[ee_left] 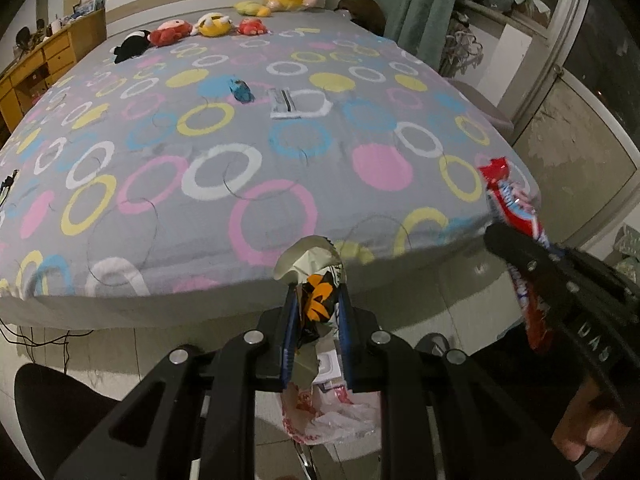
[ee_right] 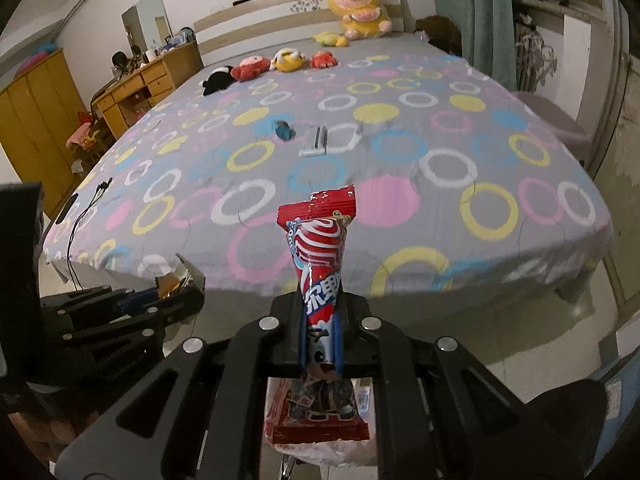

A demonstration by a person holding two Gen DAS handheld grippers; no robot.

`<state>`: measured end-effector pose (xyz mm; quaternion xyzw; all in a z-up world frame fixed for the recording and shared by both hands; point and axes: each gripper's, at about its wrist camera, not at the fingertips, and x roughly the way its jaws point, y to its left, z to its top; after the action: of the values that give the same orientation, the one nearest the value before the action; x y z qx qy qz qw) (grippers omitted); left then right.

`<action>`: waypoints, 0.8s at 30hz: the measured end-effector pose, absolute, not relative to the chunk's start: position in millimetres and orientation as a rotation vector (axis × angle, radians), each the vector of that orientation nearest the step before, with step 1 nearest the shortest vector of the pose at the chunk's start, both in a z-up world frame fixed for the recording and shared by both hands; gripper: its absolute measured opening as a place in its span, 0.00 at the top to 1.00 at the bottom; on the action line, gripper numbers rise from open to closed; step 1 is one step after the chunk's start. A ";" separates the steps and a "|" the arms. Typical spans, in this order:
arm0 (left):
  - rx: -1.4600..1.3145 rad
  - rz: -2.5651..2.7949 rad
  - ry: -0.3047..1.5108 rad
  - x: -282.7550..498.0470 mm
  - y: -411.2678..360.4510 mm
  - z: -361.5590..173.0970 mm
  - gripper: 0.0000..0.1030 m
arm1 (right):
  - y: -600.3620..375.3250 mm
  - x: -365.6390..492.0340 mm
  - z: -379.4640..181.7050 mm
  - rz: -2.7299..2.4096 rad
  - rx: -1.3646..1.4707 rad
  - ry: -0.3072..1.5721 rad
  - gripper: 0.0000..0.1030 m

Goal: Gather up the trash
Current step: 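Lift the orange-print packet and red candy stick and carry them over the bag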

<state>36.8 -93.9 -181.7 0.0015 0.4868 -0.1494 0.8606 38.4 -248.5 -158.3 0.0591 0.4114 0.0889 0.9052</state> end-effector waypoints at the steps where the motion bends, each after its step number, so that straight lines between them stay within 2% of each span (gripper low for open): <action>1: 0.006 -0.316 1.030 35.2 -94.9 -185.2 0.82 | -247.2 36.3 -163.9 0.183 0.114 0.860 0.91; 24: 0.121 -0.417 1.295 14.0 -123.8 -316.4 0.81 | -250.4 26.0 -297.7 0.199 0.144 1.140 0.90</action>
<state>14.0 -123.8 -316.4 0.0560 0.5982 -0.1928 0.7757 26.0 -250.4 -297.7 0.0680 0.5381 0.0938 0.8349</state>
